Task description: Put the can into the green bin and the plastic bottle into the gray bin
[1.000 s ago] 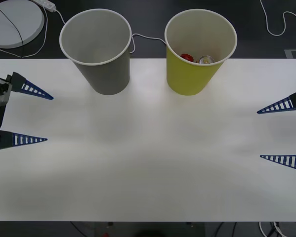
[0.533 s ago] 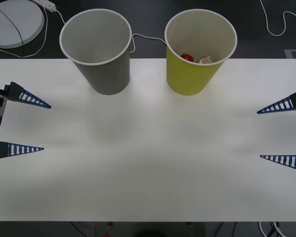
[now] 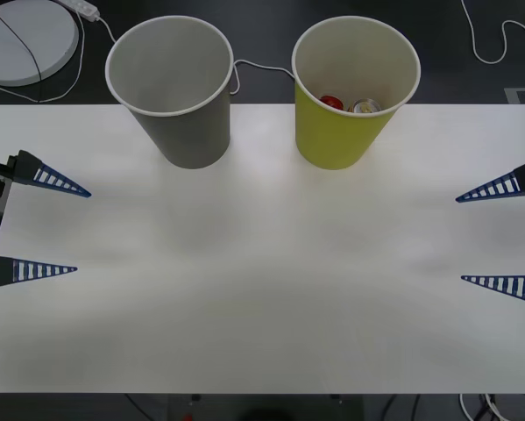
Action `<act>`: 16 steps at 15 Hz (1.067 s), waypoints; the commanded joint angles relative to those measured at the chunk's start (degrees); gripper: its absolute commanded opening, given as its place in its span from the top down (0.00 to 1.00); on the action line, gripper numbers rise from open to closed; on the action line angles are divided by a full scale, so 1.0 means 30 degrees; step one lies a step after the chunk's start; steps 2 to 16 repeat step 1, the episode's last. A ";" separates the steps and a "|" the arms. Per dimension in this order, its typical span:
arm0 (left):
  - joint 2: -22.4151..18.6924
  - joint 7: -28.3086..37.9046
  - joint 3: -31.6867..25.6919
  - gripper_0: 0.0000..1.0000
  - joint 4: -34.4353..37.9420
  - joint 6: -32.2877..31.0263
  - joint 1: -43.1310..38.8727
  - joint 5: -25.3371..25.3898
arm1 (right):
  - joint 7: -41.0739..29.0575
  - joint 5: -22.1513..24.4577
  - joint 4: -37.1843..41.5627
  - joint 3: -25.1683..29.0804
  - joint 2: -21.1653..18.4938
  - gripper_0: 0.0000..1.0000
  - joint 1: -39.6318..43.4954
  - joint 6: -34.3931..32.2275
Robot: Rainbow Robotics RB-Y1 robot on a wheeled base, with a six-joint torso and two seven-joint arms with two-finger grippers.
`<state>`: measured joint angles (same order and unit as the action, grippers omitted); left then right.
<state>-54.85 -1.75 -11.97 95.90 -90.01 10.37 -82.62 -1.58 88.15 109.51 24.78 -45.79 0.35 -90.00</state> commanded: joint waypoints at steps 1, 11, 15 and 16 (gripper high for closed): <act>0.0003 -0.0002 0.0005 0.00 -0.0005 0.0003 0.0000 0.0000 | 0.0000 0.0000 0.0000 0.0000 0.0000 0.00 0.0000 0.0000; 0.0003 -0.0002 0.0005 0.00 -0.0005 0.0003 0.0000 0.0000 | 0.0000 0.0000 0.0000 0.0000 0.0000 0.00 0.0000 0.0000; 0.0003 -0.0002 0.0005 0.00 -0.0005 0.0003 0.0000 0.0000 | 0.0000 0.0000 0.0000 0.0000 0.0000 0.00 0.0000 0.0000; 0.0003 -0.0002 0.0005 0.00 -0.0005 0.0003 0.0000 0.0000 | 0.0000 0.0000 0.0000 0.0000 0.0000 0.00 0.0000 0.0000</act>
